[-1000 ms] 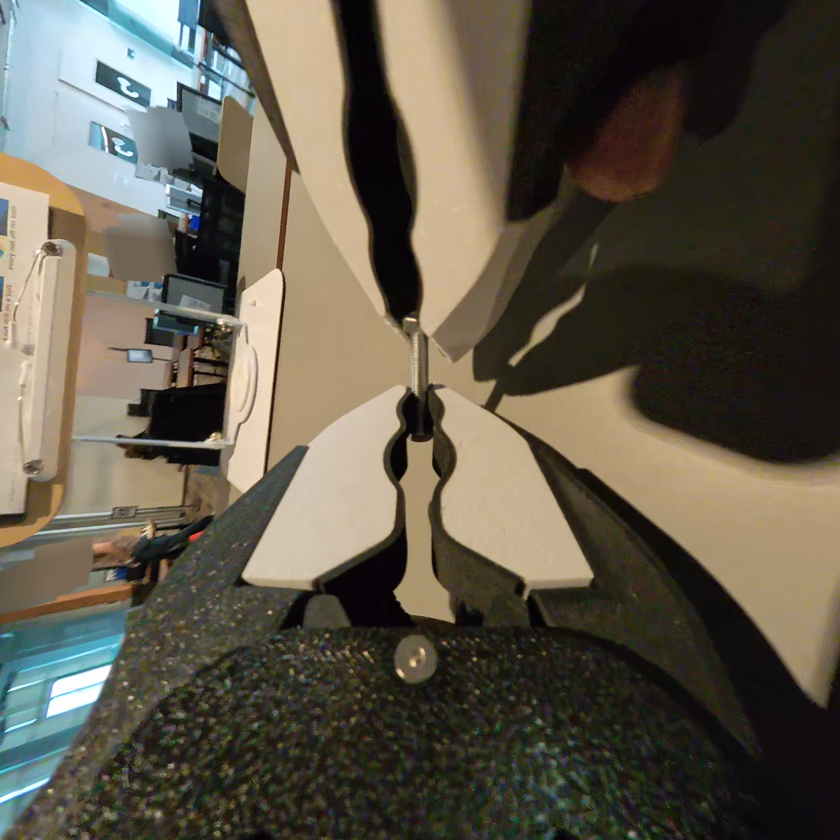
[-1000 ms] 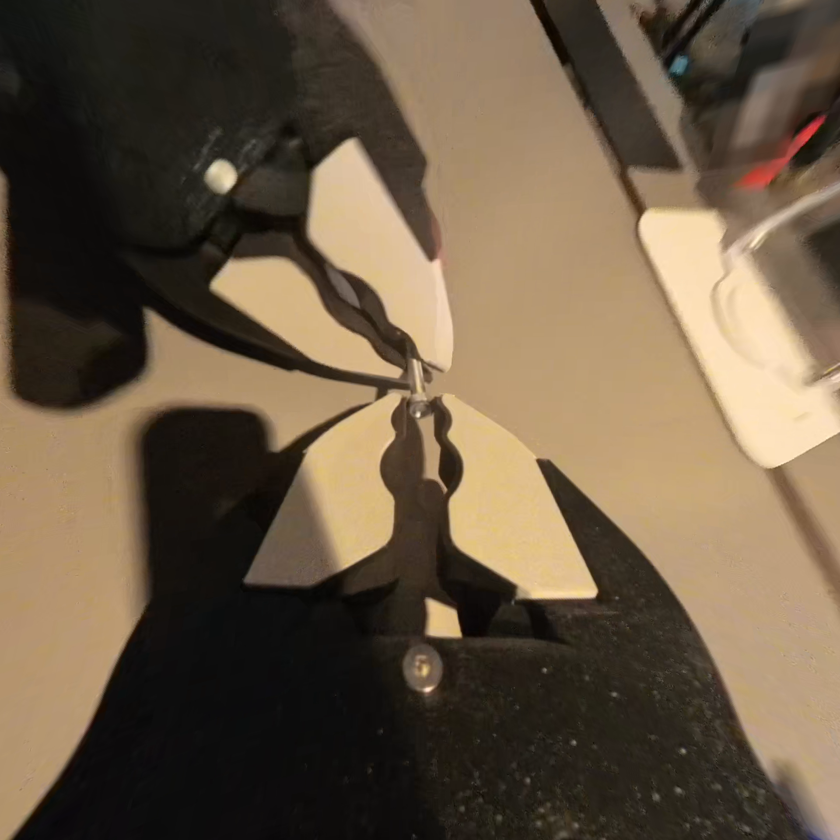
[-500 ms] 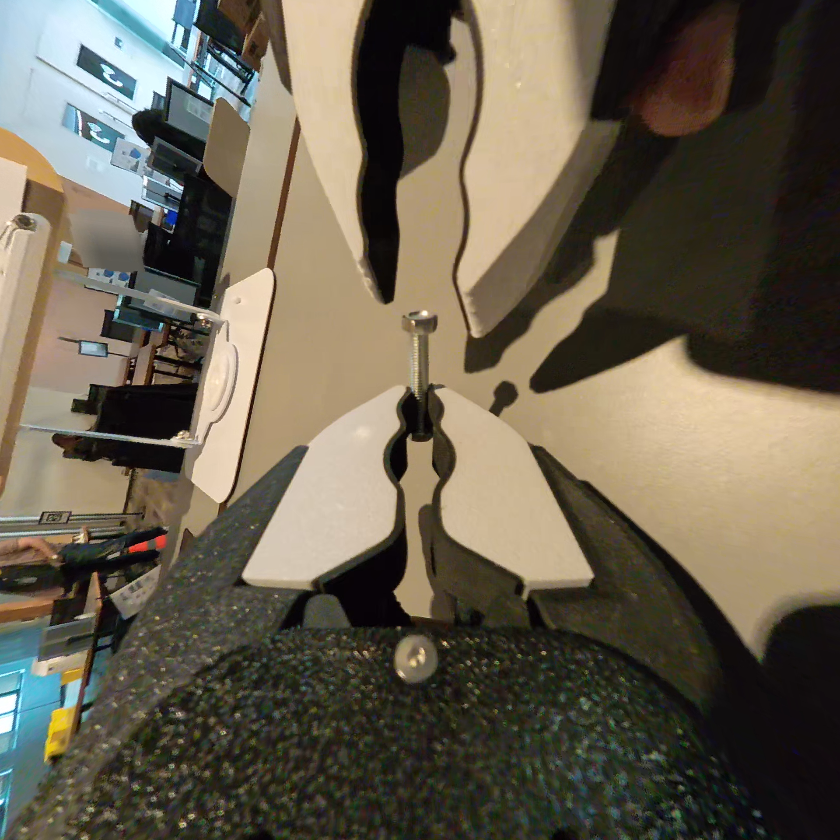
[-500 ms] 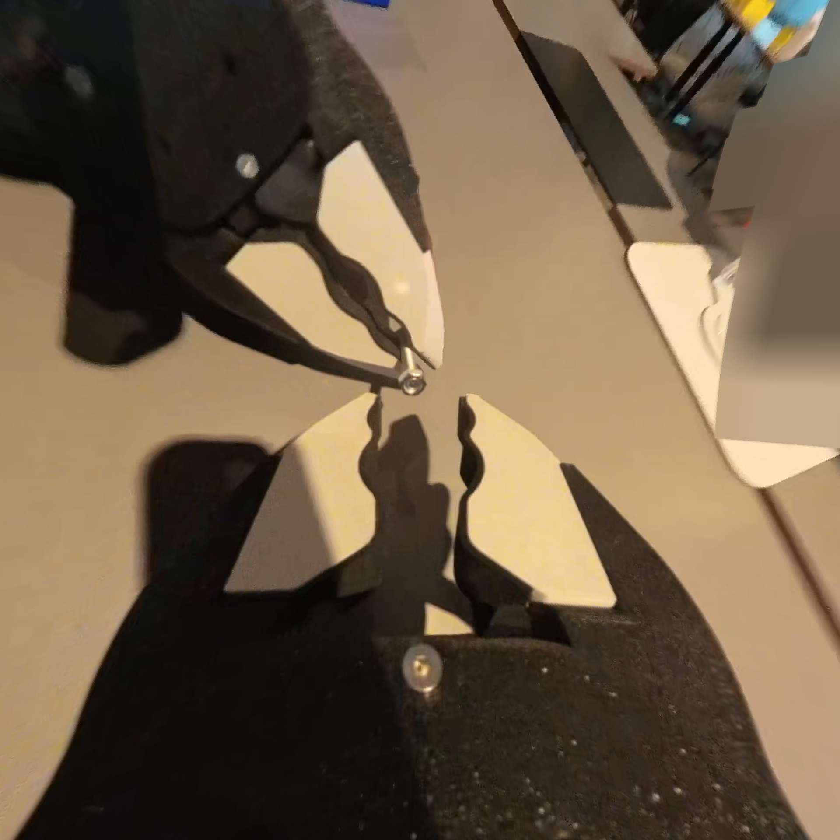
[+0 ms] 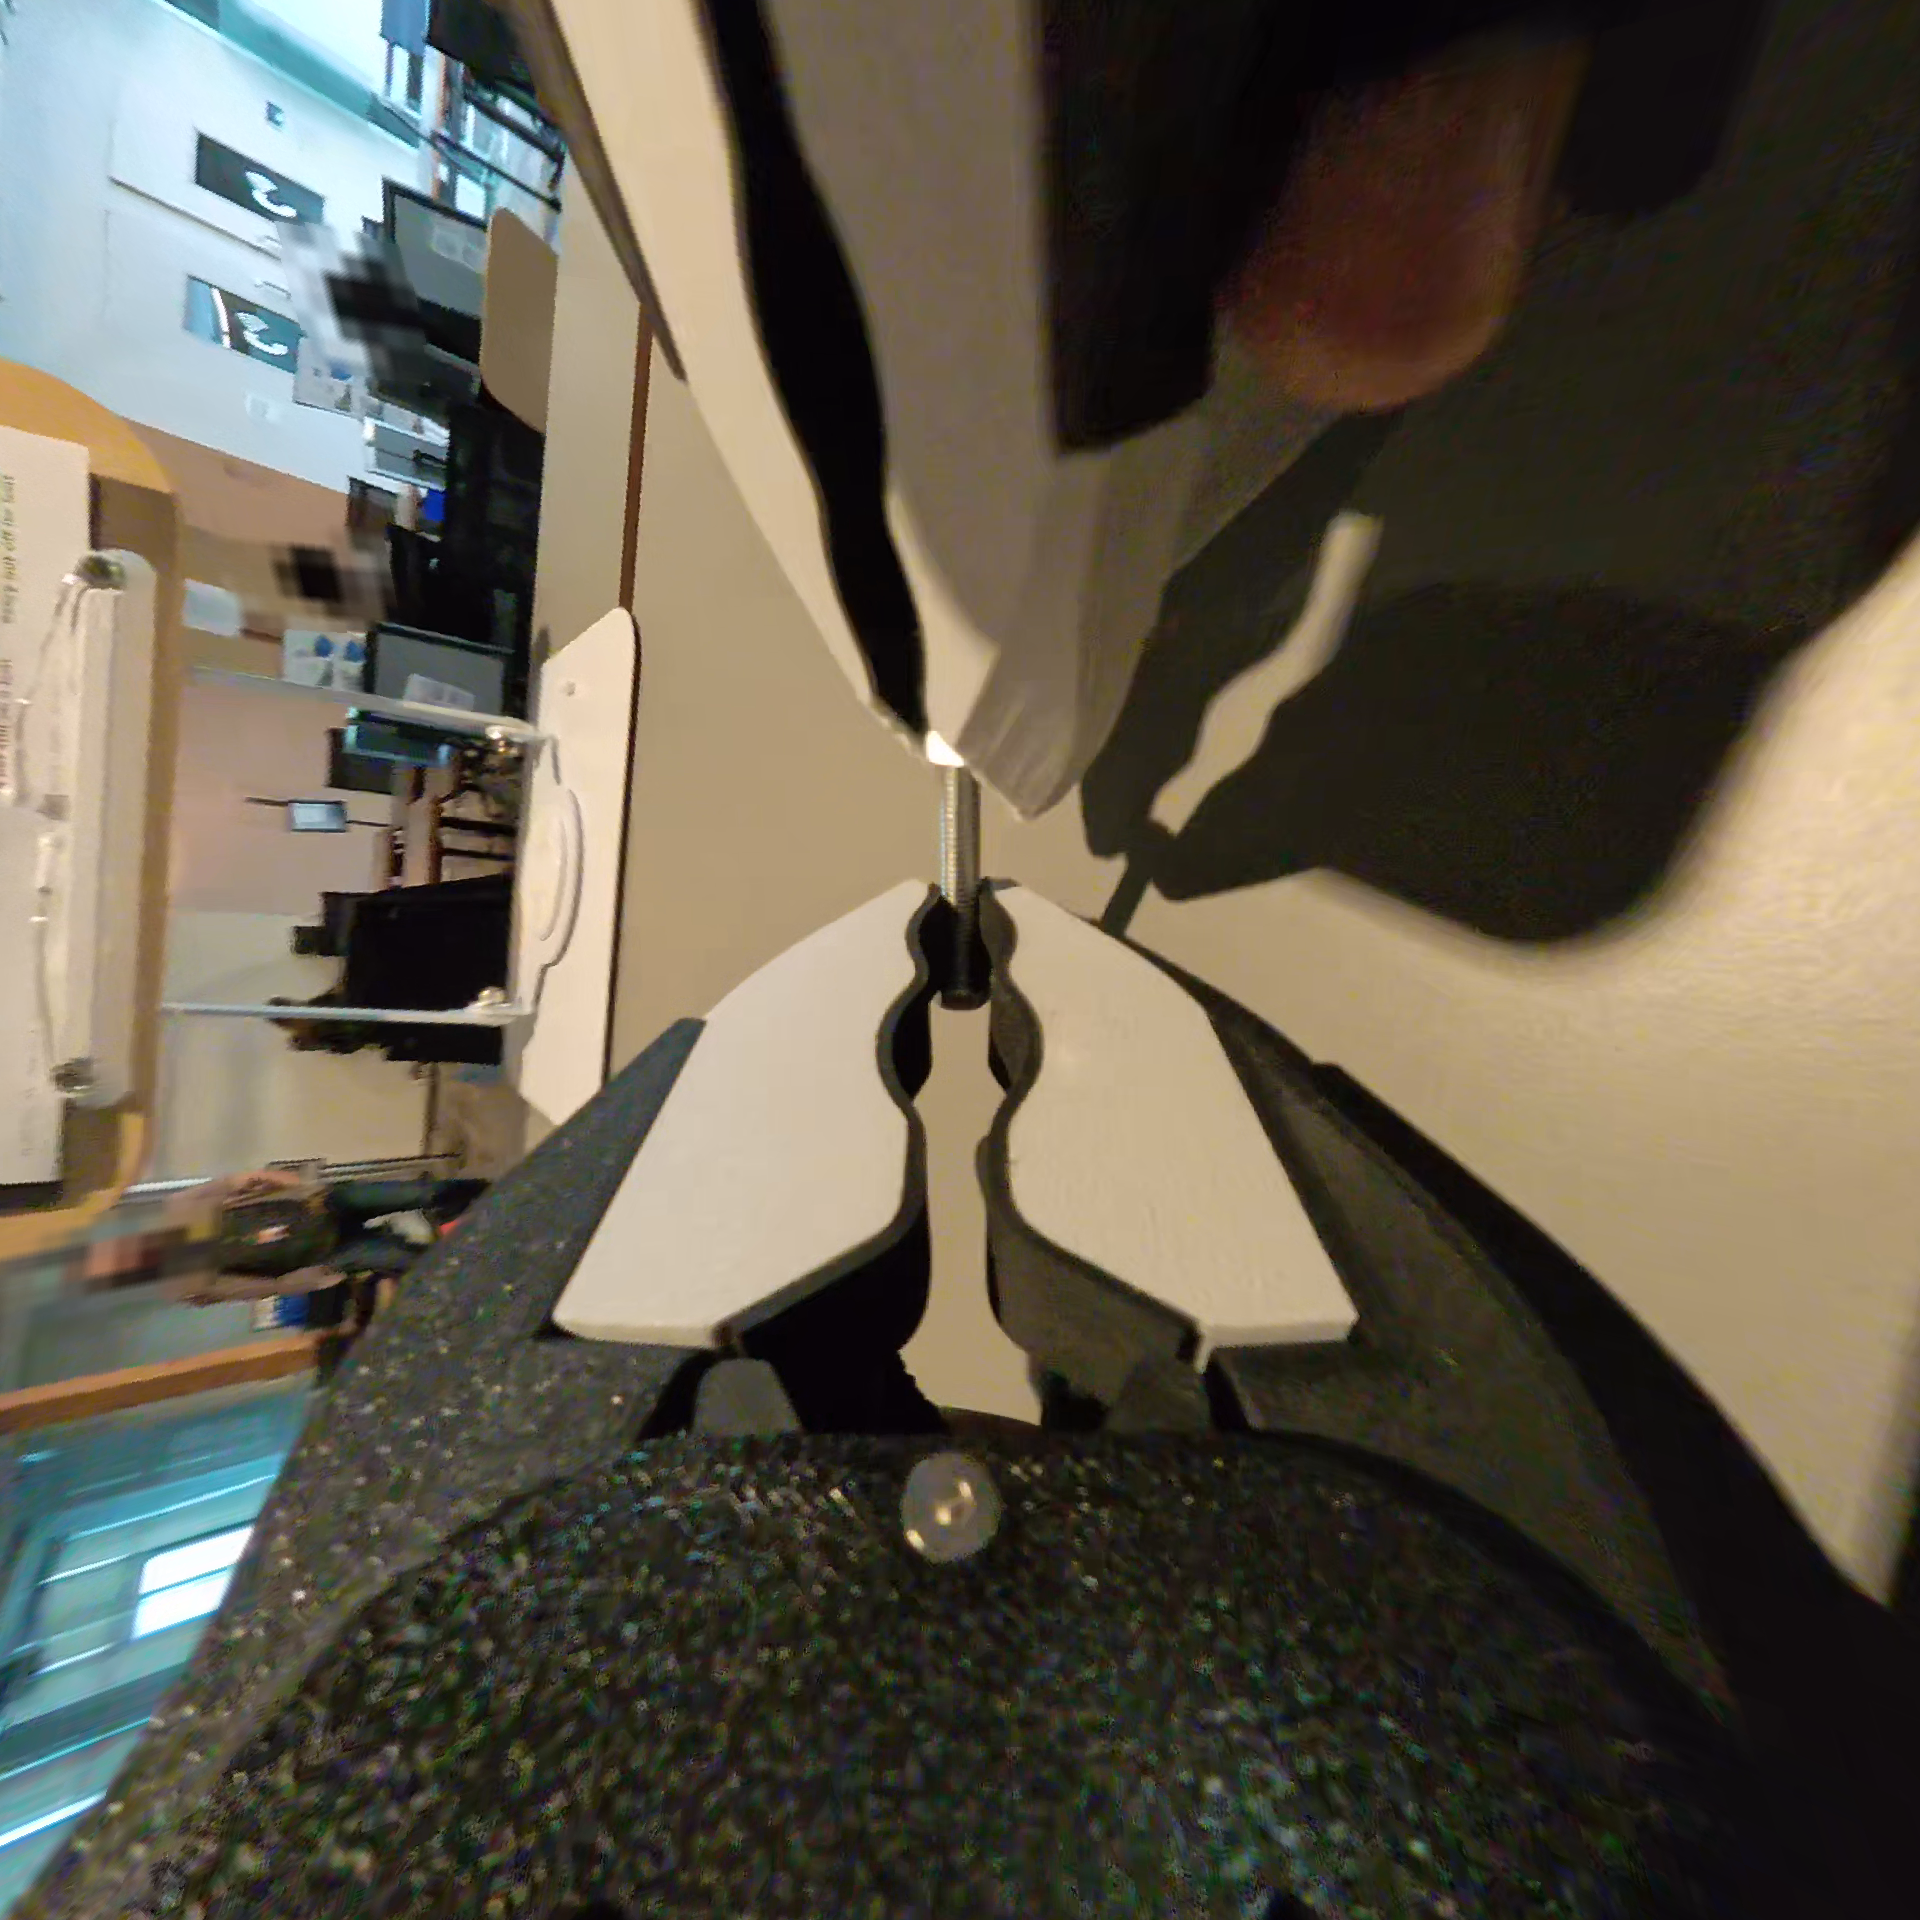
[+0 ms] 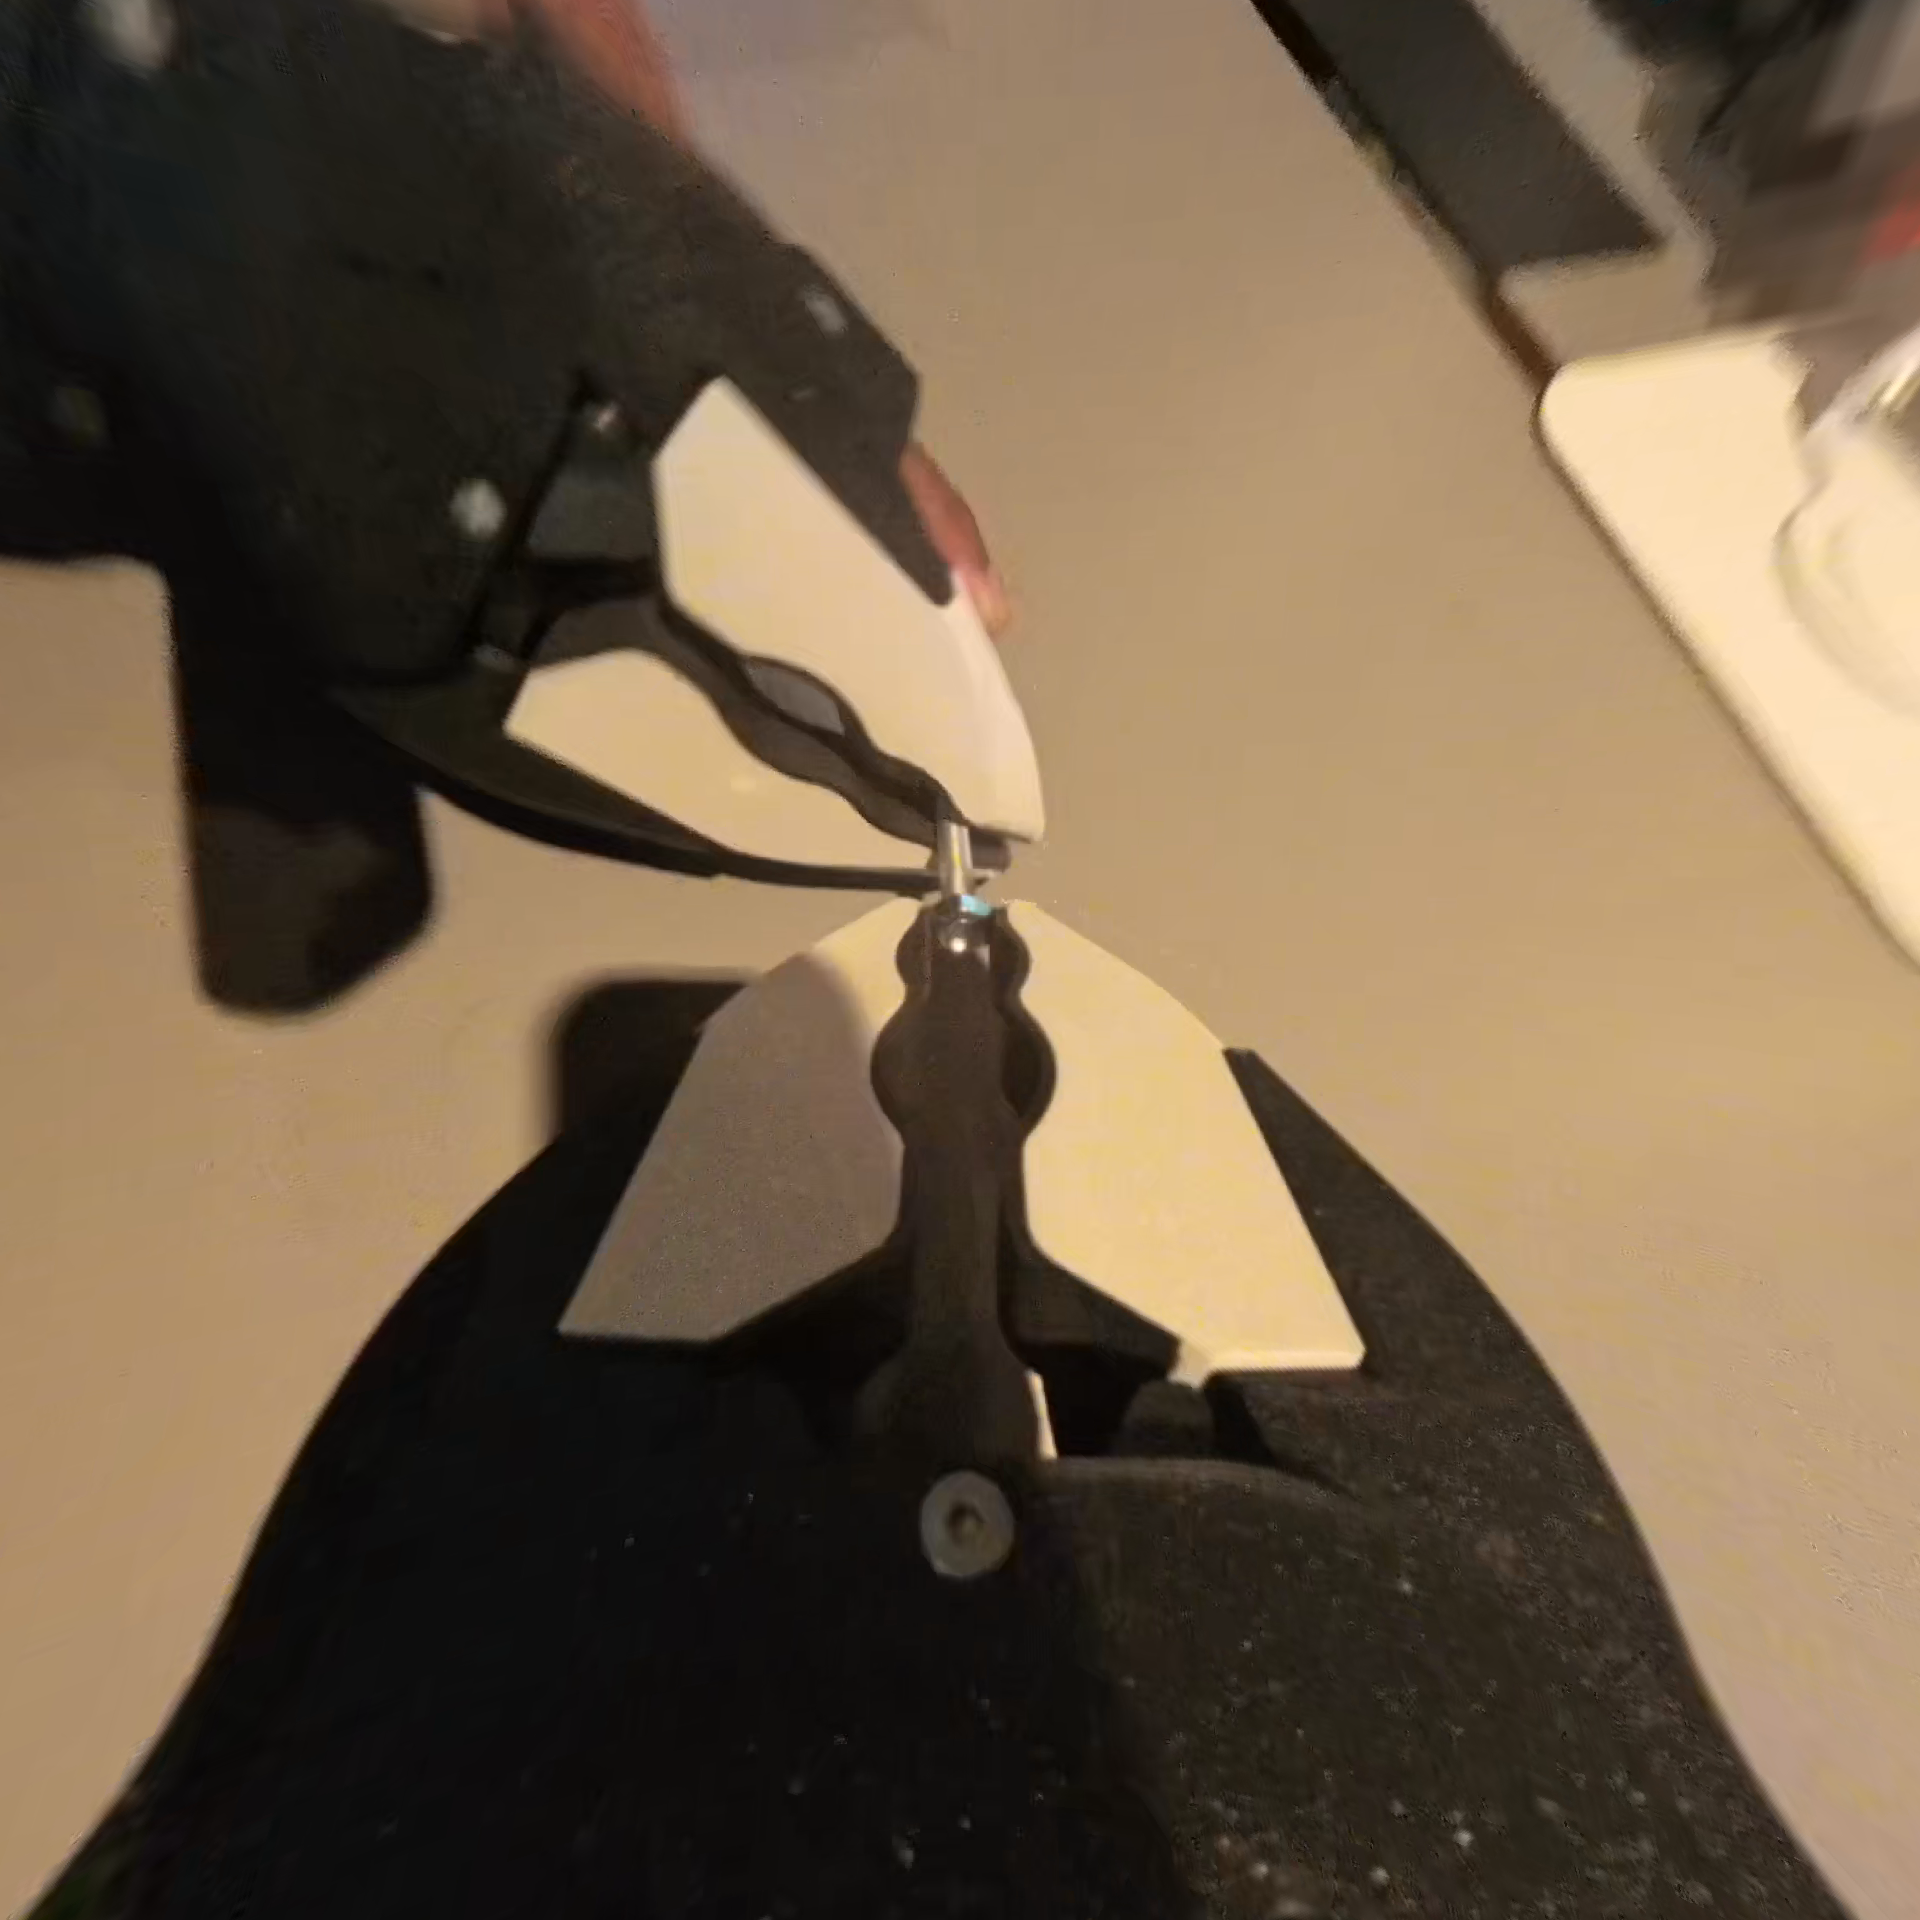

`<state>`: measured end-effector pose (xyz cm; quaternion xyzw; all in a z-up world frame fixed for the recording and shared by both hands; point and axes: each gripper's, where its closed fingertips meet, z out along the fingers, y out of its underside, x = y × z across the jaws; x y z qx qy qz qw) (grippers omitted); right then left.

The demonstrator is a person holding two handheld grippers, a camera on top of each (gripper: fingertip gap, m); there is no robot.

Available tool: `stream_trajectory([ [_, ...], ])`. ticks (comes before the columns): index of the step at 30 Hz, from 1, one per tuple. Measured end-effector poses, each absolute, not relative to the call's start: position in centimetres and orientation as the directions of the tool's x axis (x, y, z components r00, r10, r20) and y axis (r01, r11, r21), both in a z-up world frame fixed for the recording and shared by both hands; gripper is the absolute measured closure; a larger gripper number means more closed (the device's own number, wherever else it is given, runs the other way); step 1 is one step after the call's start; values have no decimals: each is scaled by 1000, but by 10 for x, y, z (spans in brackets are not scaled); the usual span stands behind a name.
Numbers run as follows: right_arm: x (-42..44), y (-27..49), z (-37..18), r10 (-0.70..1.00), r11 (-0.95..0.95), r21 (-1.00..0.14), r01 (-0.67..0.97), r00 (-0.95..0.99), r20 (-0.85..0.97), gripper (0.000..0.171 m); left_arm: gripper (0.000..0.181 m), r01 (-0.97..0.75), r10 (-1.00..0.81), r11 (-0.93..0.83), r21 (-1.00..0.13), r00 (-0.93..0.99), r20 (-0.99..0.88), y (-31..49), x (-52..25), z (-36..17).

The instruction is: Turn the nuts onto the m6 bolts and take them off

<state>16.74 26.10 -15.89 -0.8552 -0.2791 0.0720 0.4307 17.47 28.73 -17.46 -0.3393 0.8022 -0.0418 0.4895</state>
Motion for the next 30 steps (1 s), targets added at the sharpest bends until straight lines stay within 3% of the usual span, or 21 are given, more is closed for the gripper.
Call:
stream_trajectory([
  [2,165,261,-161,493,-554,-791,260,868,-60,161,176,-509,-570,772,-380,-291,-769,288,175,-175],
  [4,166,262,-161,499,-562,-794,231,860,-103,154,176,-489,-622,747,-451,-274,-733,283,177,-172],
  [6,173,264,-164,519,-519,-787,334,854,20,130,176,-489,-658,721,-491,-263,-705,283,177,-171],
  [9,183,263,-162,559,-399,-731,554,779,285,119,175,-496,-680,704,-509,-264,-684,286,175,-173],
  [15,174,256,-141,577,-144,-673,726,614,539,139,176,-486,-706,690,-537,-286,-648,282,174,-174],
  [25,172,248,-147,617,-83,-600,796,514,596,147,176,-450,-714,695,-561,-343,-610,270,173,-177],
  [30,166,247,-150,628,-78,-586,806,496,599,160,176,-446,-692,715,-538,-346,-633,269,173,-177],
])
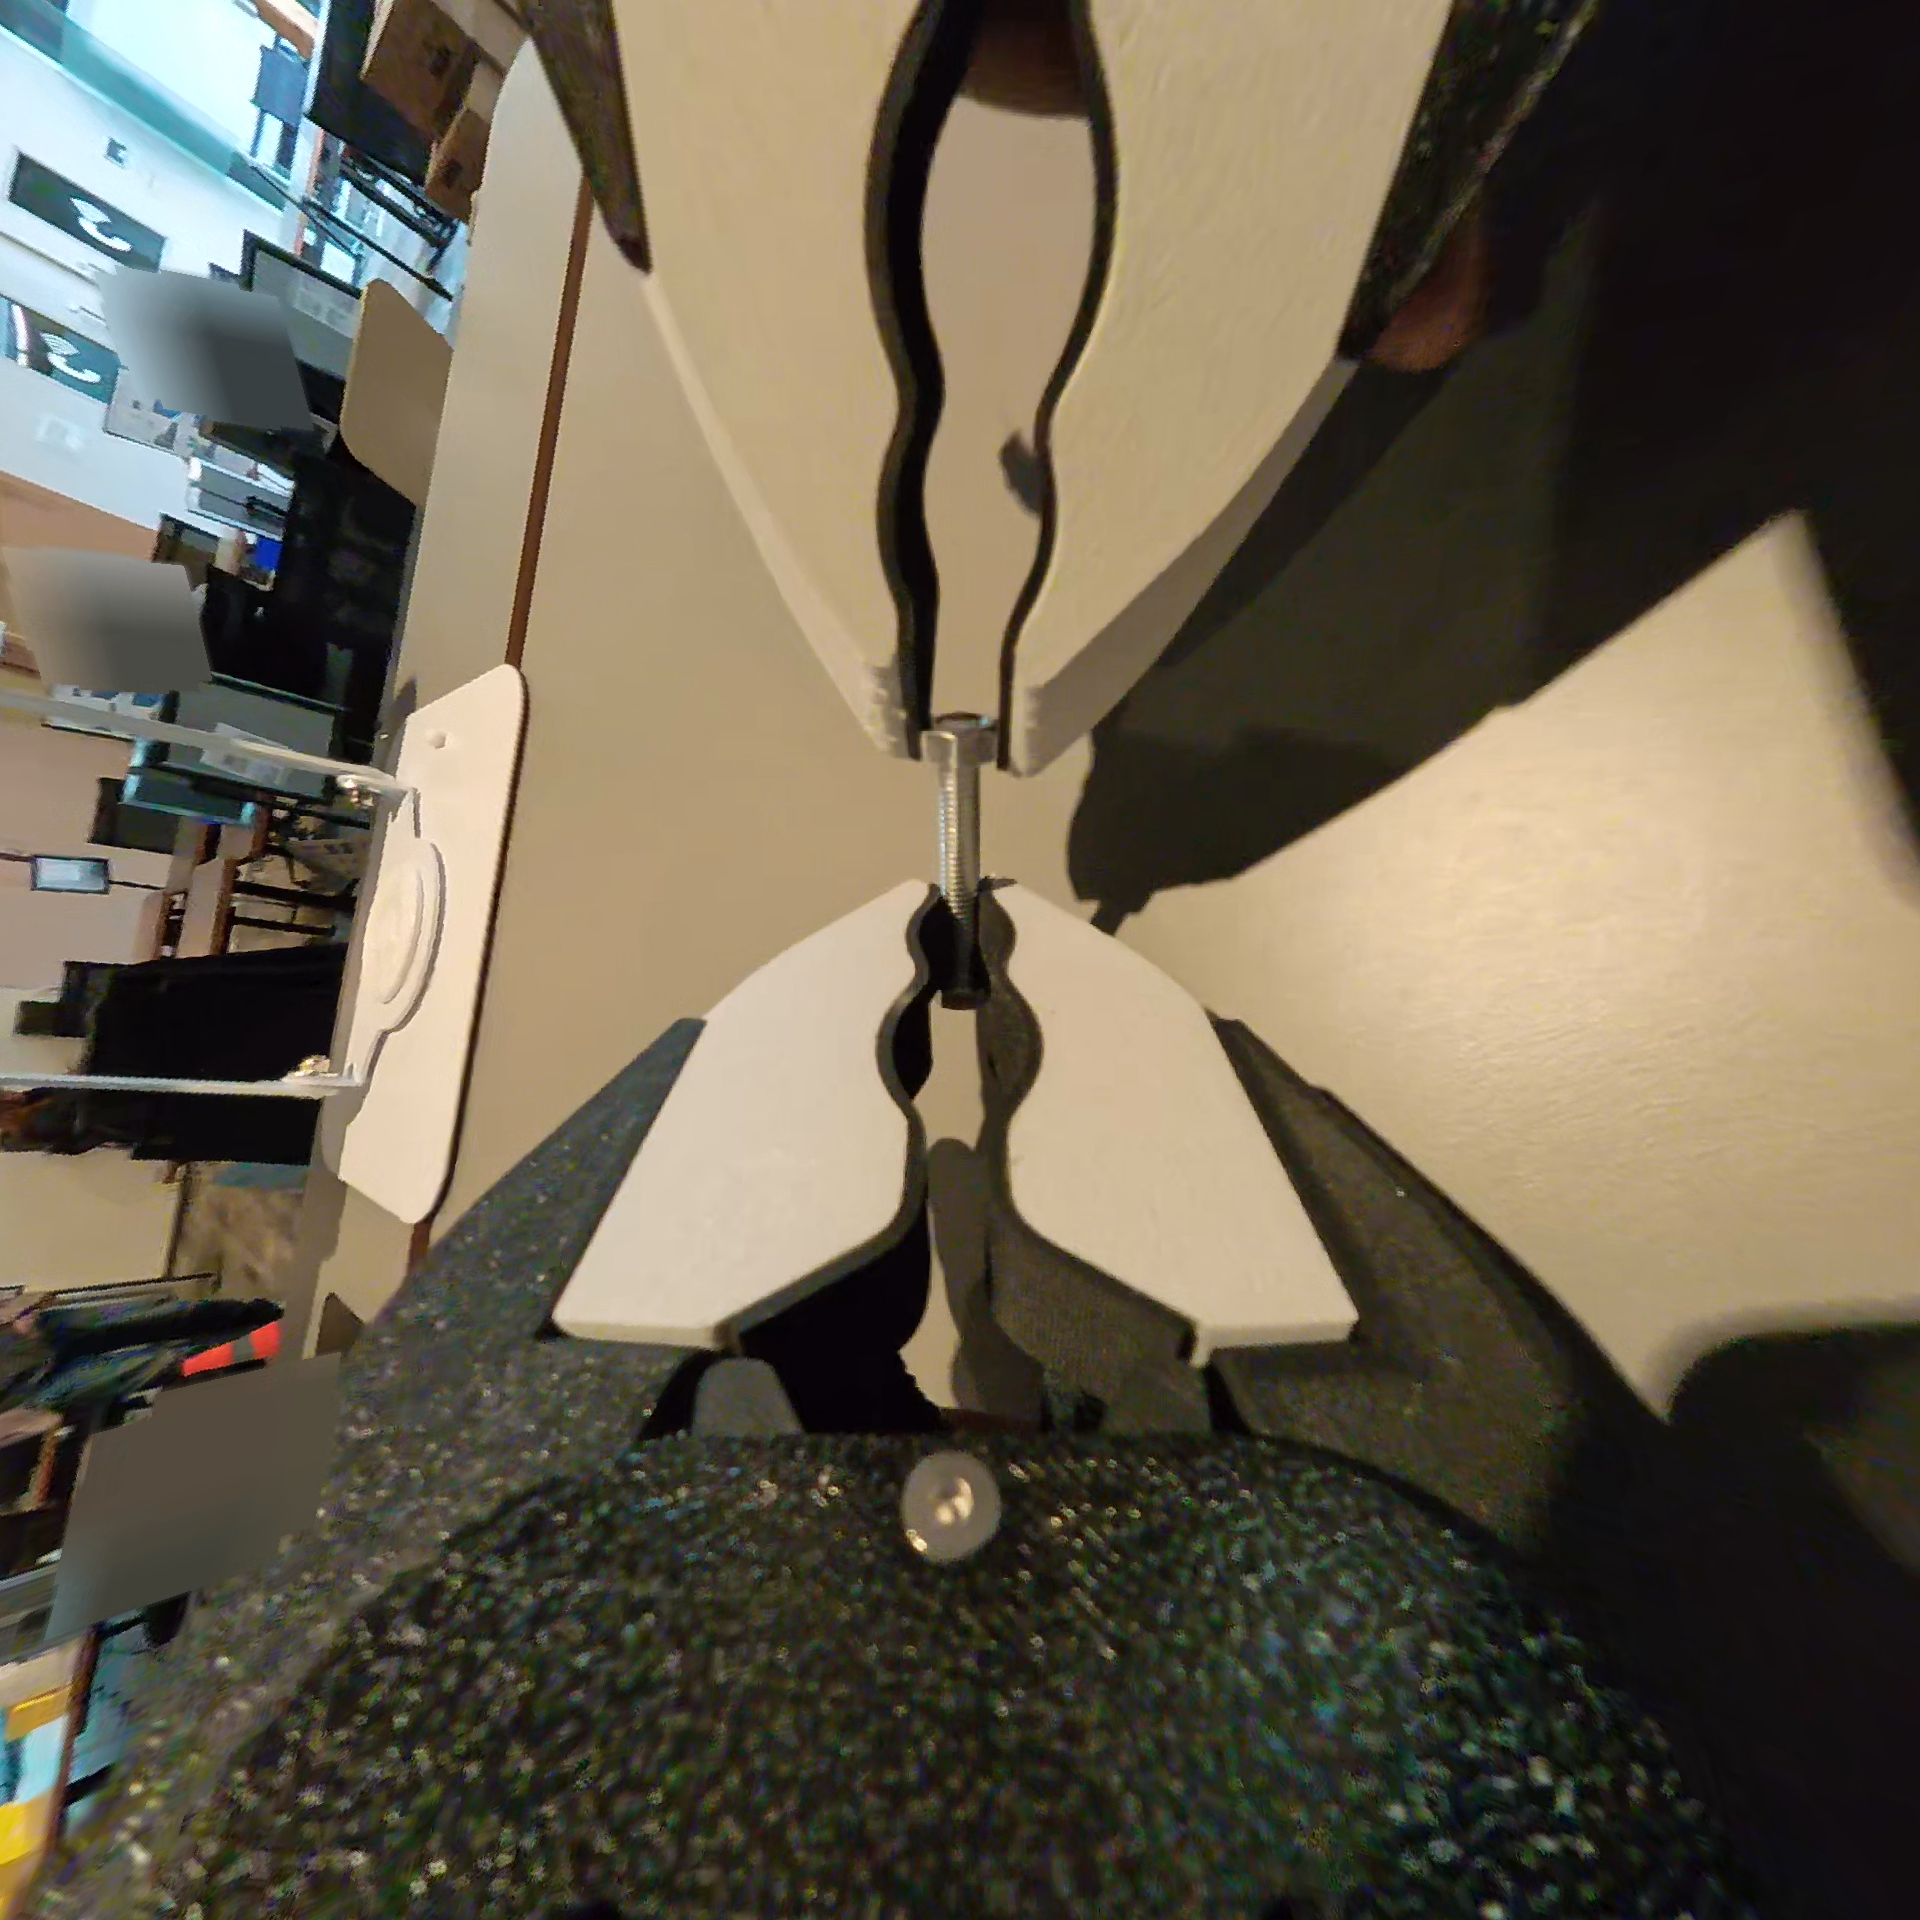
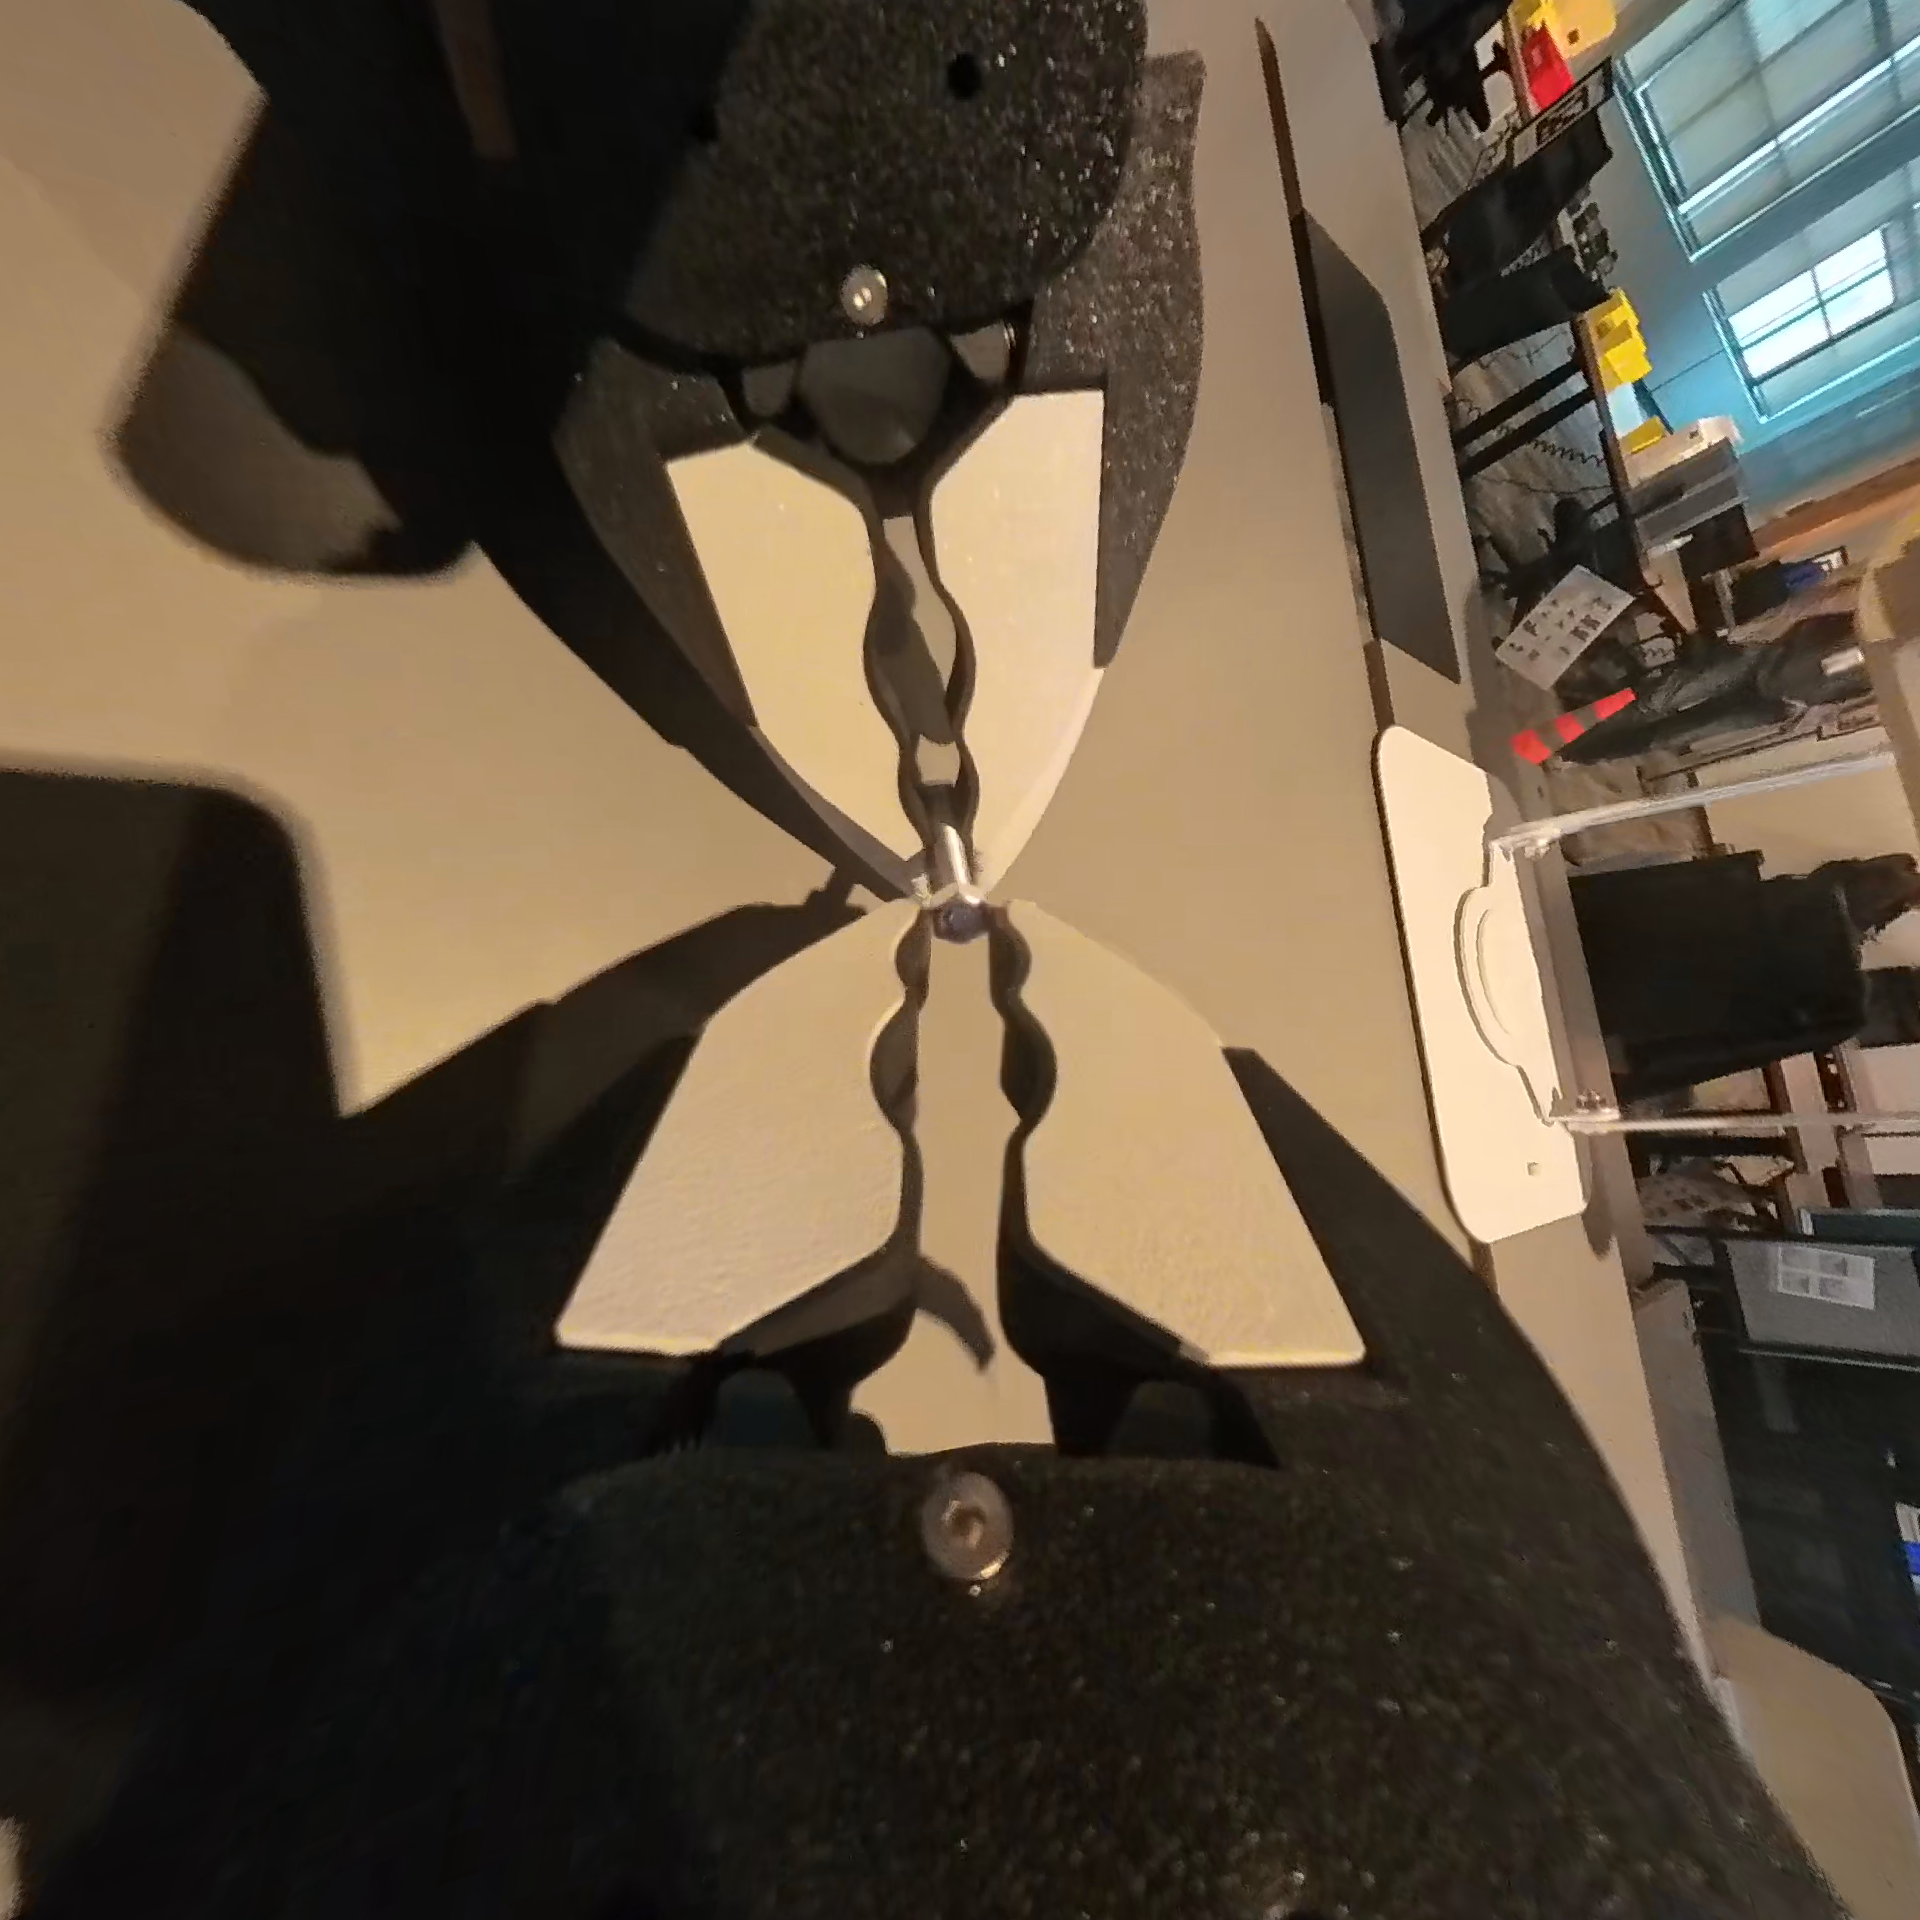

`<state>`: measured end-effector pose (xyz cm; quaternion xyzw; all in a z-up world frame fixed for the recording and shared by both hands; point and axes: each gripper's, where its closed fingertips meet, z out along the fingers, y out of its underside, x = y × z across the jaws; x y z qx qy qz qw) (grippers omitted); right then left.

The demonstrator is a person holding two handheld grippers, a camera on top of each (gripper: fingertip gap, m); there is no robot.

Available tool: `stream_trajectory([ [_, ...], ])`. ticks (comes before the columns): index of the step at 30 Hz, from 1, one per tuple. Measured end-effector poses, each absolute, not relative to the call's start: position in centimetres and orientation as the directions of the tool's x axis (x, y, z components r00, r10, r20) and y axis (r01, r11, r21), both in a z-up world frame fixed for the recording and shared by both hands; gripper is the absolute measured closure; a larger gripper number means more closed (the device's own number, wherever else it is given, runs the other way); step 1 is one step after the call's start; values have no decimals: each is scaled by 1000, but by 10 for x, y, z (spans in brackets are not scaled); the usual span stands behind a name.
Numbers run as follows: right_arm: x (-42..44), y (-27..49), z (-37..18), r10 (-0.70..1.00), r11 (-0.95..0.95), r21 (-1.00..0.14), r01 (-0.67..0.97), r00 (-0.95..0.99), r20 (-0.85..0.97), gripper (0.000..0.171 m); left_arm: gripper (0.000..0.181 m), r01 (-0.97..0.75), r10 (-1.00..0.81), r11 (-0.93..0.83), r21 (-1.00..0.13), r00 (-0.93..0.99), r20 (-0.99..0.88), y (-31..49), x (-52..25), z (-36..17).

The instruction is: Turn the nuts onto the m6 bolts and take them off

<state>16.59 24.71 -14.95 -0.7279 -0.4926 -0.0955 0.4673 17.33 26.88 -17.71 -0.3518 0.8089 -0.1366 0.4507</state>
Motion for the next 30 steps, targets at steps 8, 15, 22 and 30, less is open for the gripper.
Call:
stream_trajectory([
  [8,167,260,-154,532,-488,-789,375,844,72,161,176,-510,-537,787,-347,-289,-792,291,173,-171],
  [15,176,261,-141,566,-392,-846,362,819,88,147,176,-499,-647,724,-476,-253,-720,290,175,-168],
  [22,176,254,-146,589,-128,-589,798,539,603,140,176,-480,-692,701,-527,-281,-665,284,173,-172],
  [30,169,252,-148,595,-75,-552,830,482,644,148,176,-455,-682,721,-523,-332,-652,274,173,-175],
])
